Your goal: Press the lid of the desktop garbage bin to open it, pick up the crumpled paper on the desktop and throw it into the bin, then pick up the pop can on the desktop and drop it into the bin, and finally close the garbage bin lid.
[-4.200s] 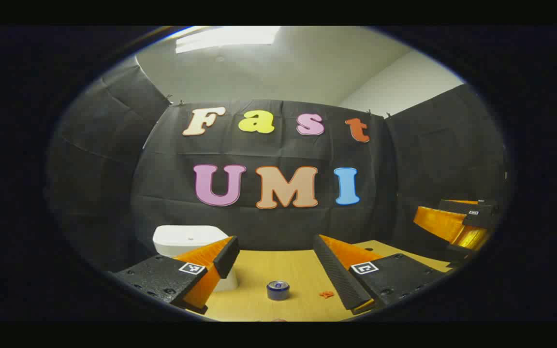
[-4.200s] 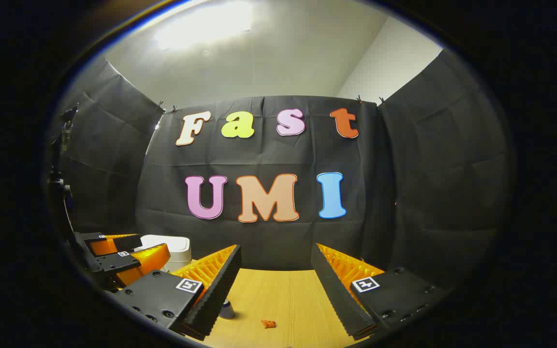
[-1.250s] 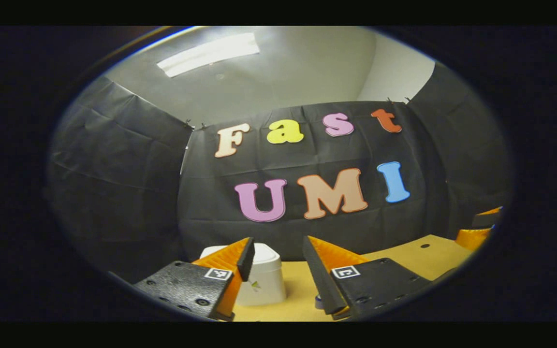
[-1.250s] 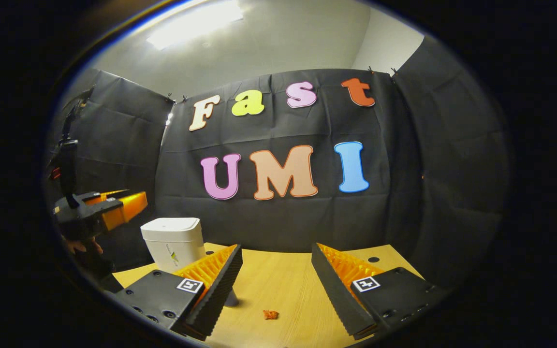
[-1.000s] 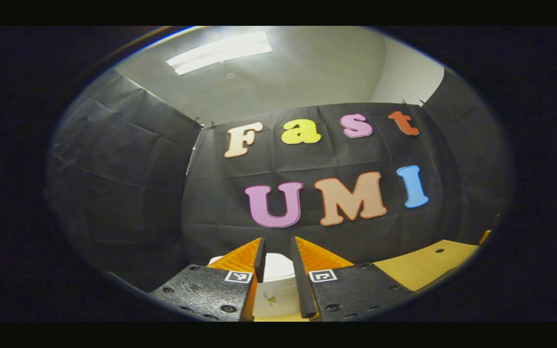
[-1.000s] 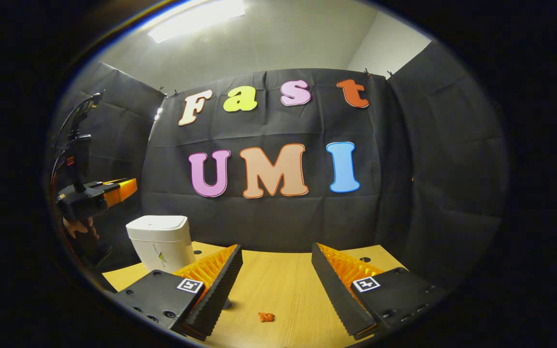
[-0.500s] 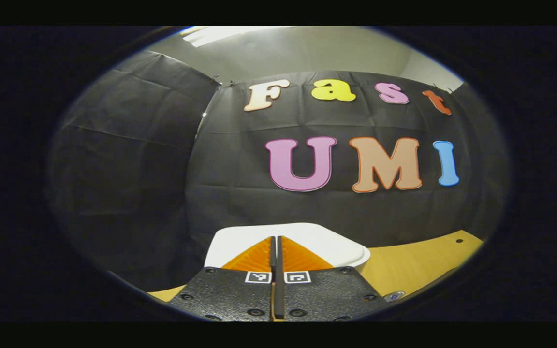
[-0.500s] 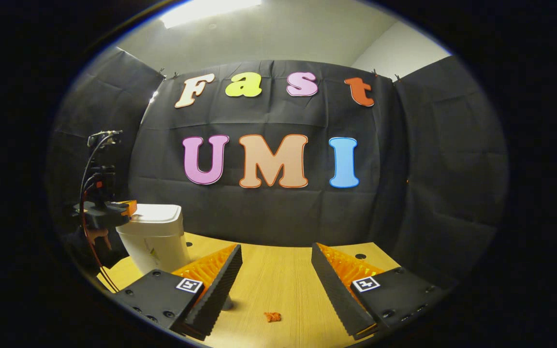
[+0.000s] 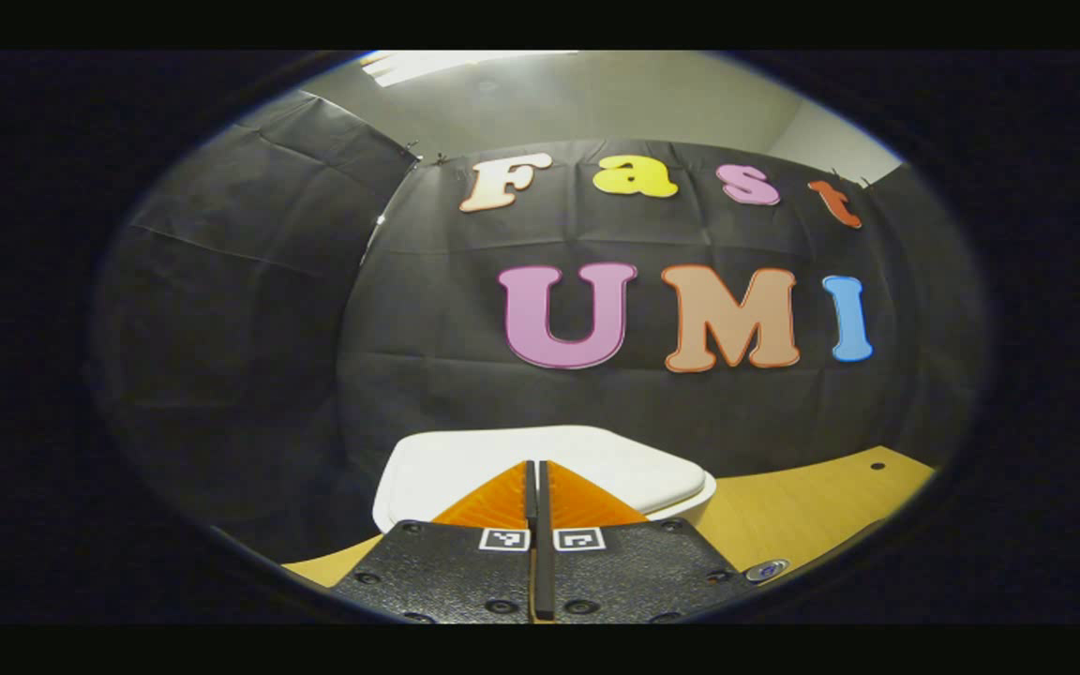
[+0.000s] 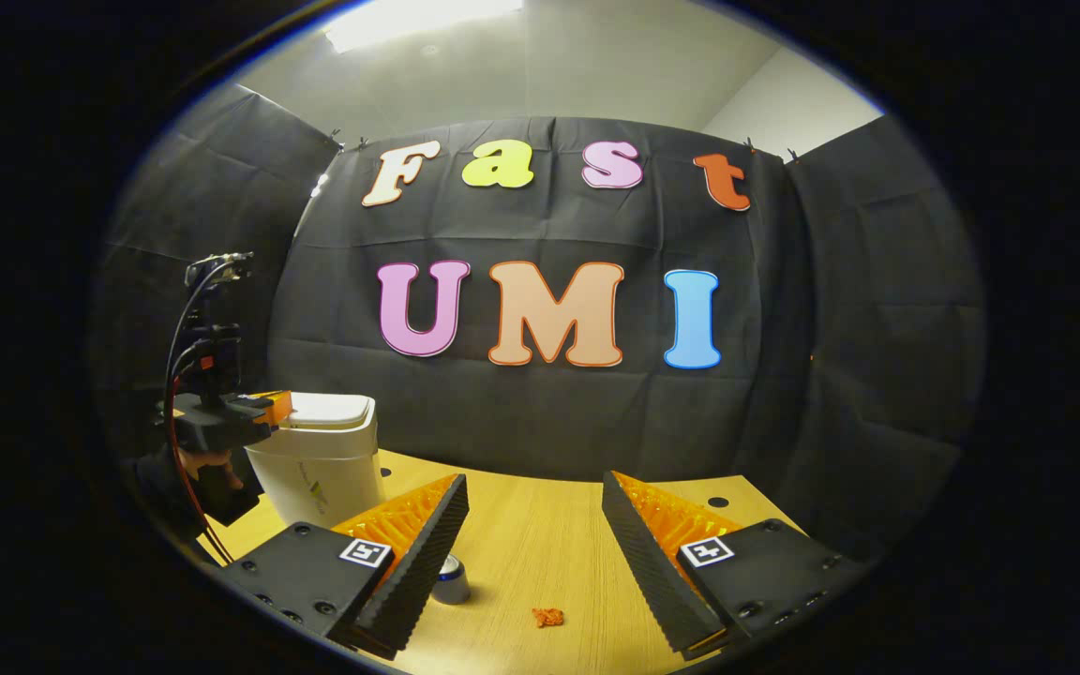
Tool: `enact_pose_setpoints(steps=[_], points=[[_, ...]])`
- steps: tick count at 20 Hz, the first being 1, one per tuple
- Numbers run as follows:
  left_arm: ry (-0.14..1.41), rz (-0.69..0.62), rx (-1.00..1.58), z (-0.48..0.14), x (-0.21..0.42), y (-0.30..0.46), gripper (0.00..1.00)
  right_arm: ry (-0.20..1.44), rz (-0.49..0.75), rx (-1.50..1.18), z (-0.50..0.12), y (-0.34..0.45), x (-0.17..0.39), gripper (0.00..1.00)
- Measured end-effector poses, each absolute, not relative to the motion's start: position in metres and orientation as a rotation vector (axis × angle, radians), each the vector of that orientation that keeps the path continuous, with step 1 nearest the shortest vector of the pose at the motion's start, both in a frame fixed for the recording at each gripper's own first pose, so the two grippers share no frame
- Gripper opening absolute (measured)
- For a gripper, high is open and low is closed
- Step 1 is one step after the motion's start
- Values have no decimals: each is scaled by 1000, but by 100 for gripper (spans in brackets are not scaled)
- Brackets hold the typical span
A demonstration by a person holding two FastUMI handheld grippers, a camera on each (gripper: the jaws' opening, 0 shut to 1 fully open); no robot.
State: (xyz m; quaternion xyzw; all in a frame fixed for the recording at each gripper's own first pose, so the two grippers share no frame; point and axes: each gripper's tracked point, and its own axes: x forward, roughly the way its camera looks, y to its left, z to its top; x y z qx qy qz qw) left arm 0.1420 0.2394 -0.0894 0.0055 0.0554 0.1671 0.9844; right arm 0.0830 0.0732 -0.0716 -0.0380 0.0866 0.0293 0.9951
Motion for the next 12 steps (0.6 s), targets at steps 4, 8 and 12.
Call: enact_pose_setpoints(steps=[4, 8, 12], points=[[-4, 318, 33, -31, 123, 222, 95, 158, 85, -63, -69, 69, 84, 96], [-48, 322, 24, -3, 85, 200, 92, 152, 117, -57, -77, 58, 85, 95], [-74, 291, 27, -4, 46, 163, 93, 234, 151, -71, -123, 43, 90, 96]])
